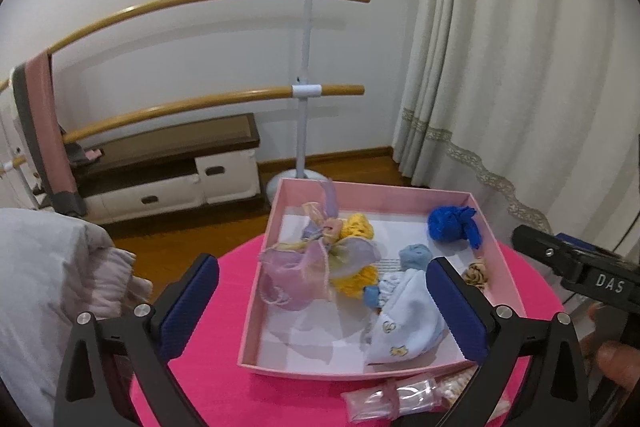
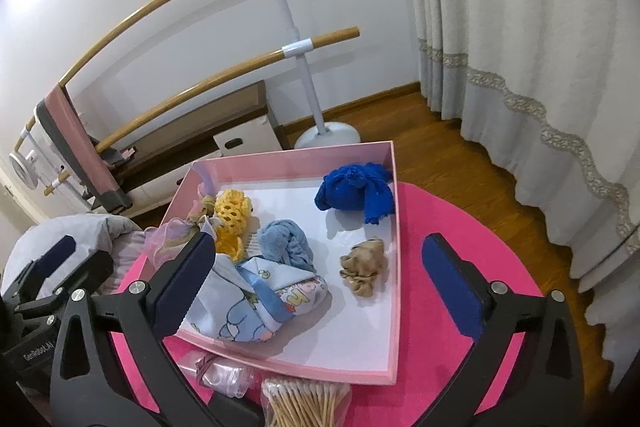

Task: Organize soft objects
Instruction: 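Release the light-blue bag and tan scrunchie into the box, opening both tools, then withdraw both tools and reach toward the navy scrunchie and cotton swab bag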

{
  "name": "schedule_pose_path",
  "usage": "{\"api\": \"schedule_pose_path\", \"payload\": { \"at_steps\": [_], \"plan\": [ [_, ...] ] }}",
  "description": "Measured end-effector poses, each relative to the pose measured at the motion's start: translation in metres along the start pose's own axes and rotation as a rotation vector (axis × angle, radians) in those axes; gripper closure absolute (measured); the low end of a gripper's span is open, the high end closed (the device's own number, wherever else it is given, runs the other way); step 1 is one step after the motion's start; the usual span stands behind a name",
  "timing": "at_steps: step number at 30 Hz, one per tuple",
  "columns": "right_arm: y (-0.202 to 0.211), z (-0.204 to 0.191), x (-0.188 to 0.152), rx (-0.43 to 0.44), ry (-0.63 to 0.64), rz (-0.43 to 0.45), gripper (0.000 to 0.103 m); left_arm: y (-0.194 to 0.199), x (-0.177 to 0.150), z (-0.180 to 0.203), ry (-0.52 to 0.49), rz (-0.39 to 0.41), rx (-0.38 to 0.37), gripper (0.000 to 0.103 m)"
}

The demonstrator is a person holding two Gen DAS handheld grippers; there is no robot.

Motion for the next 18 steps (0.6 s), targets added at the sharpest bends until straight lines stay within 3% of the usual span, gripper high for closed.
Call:
{"api": "schedule_pose_path", "payload": {
  "at_steps": [12, 18],
  "plan": [
    [0.049, -0.009, -0.018, 0.0, 0.008, 0.048, 0.0, 0.058, -0.014, 0.001, -0.034, 0.053, 0.035, 0.0],
    [0.093, -0.017, -0.034, 0.016, 0.023, 0.102, 0.0, 0.098, -0.025, 0.0, -0.045, 0.086, 0.053, 0.0]
  ]
}}
Point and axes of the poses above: each gripper's, at about its wrist camera, not at the fingertips, and y roughly against the way its jaws point, z to its right, x to its top, the point moved 9 cm from there along -y, roughly the way its jaws point, and after that the axes turned 14 degrees about -y, right-handed, at the moved point
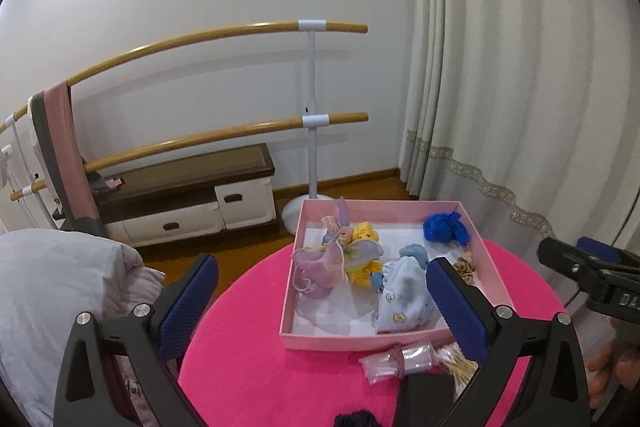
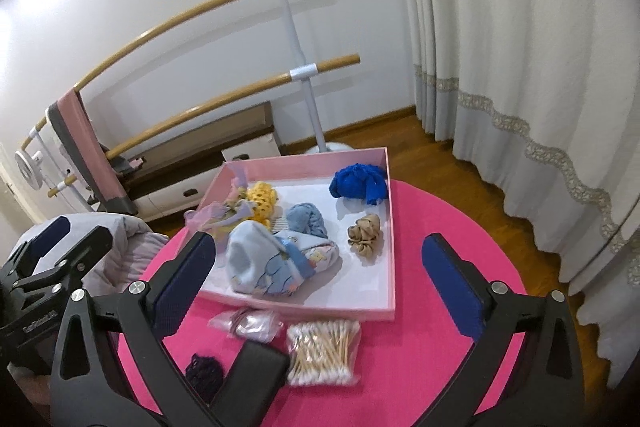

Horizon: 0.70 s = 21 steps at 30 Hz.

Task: Organize soft objects
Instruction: 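Withdraw both tools and reach toward the navy scrunchie and cotton swab bag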

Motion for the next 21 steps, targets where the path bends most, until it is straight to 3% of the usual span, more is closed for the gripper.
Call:
{"api": "schedule_pose_path", "payload": {
  "at_steps": [10, 21],
  "plan": [
    [0.082, -0.007, -0.03, 0.02, 0.004, 0.107, 0.0, 0.063, -0.031, 0.008, -0.013, 0.038, -0.004, 0.0],
    [0.12, -0.008, -0.074, -0.02, 0.032, 0.147, 0.0, 0.118, -0.07, 0.014, -0.012, 0.045, -0.021, 0.0]
  ]
}}
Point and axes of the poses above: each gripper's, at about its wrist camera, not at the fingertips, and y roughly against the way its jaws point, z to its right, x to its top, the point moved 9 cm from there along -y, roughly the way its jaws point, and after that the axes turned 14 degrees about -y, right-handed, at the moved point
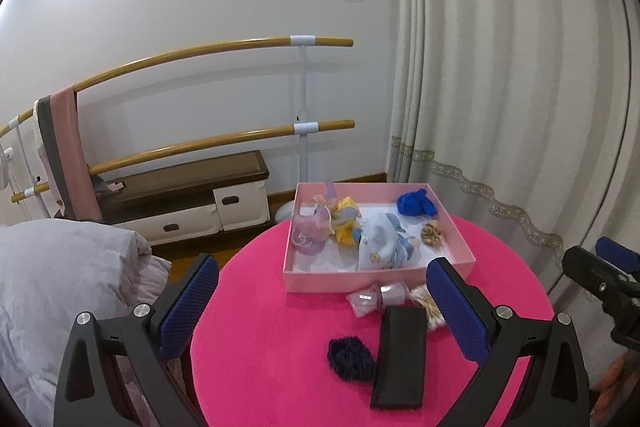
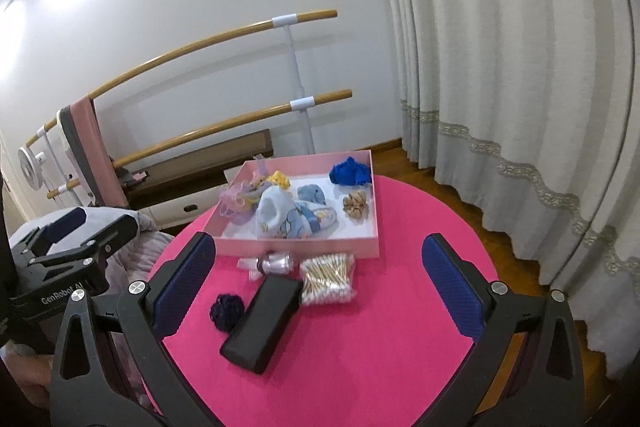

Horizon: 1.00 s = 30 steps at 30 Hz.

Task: Organize soft objects
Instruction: 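Withdraw both tools and reach toward the navy scrunchie and cotton swab bag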

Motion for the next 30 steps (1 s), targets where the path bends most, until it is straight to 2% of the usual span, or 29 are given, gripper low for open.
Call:
{"api": "schedule_pose_path", "payload": {
  "at_steps": [15, 30],
  "plan": [
    [0.005, 0.008, -0.04, -0.019, -0.009, -0.037, 0.0, 0.039, -0.041, -0.004, 0.025, 0.0, -0.001, 0.0],
    [-0.002, 0.005, -0.049, -0.024, 0.003, -0.061, 0.0, 0.021, -0.054, -0.002, 0.026, -0.061, -0.003, 0.0]
  ]
}}
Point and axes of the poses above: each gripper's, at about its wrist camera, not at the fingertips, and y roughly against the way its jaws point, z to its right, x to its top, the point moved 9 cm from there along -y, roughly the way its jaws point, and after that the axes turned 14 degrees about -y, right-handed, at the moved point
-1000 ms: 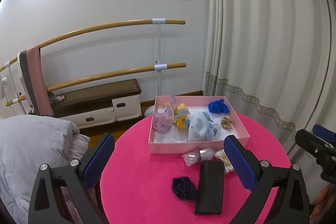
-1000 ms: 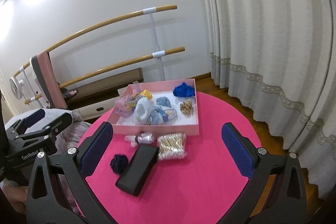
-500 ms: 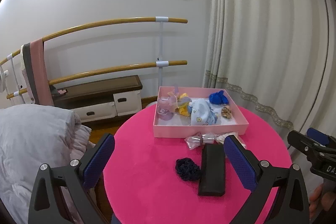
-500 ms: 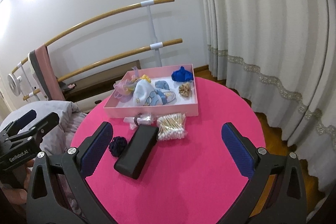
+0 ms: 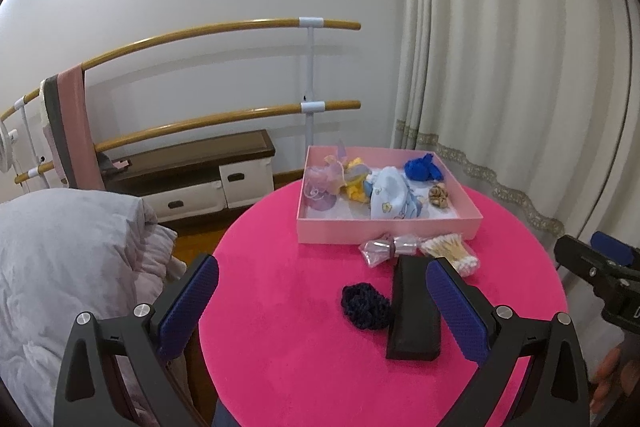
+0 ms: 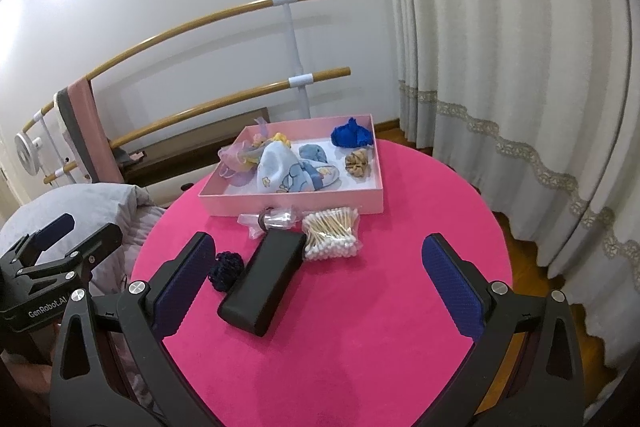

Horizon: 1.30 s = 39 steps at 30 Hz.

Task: Organize soft objects
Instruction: 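Withdraw both tools and reach toward the navy scrunchie and cotton swab bag, then grasp the navy crochet scrunchie with the left tool while the right tool grasps the cotton swab bag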

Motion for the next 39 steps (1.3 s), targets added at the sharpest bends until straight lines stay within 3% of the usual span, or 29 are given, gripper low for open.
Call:
{"api": "schedule_pose_path", "payload": {
  "at_steps": [11, 21, 30, 33, 39],
  "plan": [
    [-0.036, 0.02, -0.013, -0.046, -0.023, -0.072, 0.0, -0.061, -0.022, 0.004, 0.012, -0.13, -0.054, 0.0],
    [-0.076, 0.035, -0.026, -0.073, -0.042, -0.148, 0.0, -0.143, -0.045, 0.013, 0.018, -0.255, -0.095, 0.0],
    [-0.103, 0.044, -0.032, -0.091, -0.051, -0.196, 0.0, -0.196, -0.053, 0.024, 0.032, -0.304, -0.135, 0.0],
    [-0.111, 0.044, -0.036, -0.098, -0.051, -0.211, 0.0, -0.211, -0.056, 0.027, 0.043, -0.316, -0.147, 0.003],
    [-0.127, 0.045, -0.039, -0.109, -0.044, -0.237, 0.0, -0.223, -0.059, 0.028, 0.037, -0.303, -0.157, 0.02]
  ]
}}
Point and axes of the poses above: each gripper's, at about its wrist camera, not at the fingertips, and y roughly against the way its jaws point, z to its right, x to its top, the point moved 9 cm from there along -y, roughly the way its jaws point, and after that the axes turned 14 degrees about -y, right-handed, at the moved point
